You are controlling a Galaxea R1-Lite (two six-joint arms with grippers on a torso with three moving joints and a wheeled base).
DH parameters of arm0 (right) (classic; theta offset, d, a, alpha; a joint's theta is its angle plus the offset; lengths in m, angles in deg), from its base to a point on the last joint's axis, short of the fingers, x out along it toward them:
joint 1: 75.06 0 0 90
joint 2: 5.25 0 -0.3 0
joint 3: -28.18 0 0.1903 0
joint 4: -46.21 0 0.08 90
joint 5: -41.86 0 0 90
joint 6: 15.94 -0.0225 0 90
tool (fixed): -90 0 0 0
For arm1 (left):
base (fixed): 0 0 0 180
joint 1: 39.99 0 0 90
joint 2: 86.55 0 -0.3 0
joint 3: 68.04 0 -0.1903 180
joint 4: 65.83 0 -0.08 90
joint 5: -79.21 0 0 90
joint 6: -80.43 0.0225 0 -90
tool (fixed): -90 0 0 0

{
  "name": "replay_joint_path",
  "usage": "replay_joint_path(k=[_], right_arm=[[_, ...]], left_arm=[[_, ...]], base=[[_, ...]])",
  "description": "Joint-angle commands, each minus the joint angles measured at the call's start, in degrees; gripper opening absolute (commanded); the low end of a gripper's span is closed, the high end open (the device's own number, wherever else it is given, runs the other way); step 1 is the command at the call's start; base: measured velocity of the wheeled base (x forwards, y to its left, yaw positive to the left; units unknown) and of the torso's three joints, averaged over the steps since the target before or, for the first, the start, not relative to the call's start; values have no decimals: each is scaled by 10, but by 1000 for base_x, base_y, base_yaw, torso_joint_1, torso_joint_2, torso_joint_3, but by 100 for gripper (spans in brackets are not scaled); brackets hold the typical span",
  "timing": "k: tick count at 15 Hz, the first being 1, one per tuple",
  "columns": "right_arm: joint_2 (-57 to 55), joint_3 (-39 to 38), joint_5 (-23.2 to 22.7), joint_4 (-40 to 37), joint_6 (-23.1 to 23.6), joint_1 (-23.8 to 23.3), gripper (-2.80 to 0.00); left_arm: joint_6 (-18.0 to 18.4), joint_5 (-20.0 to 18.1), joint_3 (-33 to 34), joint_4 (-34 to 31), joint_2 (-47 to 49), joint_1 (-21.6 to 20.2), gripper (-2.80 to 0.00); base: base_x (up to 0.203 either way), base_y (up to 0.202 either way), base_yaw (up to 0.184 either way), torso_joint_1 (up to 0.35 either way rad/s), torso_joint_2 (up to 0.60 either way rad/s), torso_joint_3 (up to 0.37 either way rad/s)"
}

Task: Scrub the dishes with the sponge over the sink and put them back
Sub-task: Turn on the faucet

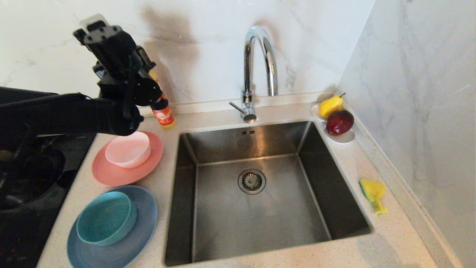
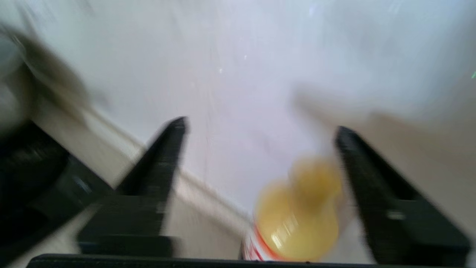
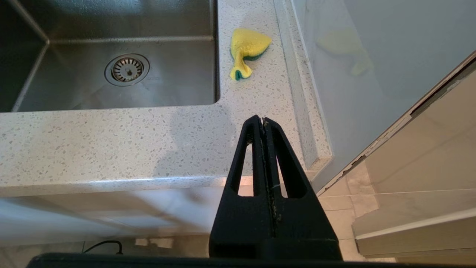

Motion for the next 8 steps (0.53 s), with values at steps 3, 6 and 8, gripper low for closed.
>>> replay_joint_path(k=[3,6,8], right_arm=[[1,0,0,0,0,0,-280],[1,0,0,0,0,0,-280],[1,0,0,0,0,0,-280]], left_arm=[[0,-25,8,-88,-172,4,-280],[-3,-87,-22,-256,-247,23,-280],[0,-120,-59,-279,-255,26,-280]], base=[[0,0,0,0,0,0],[0,0,0,0,0,0],[0,0,0,0,0,0]])
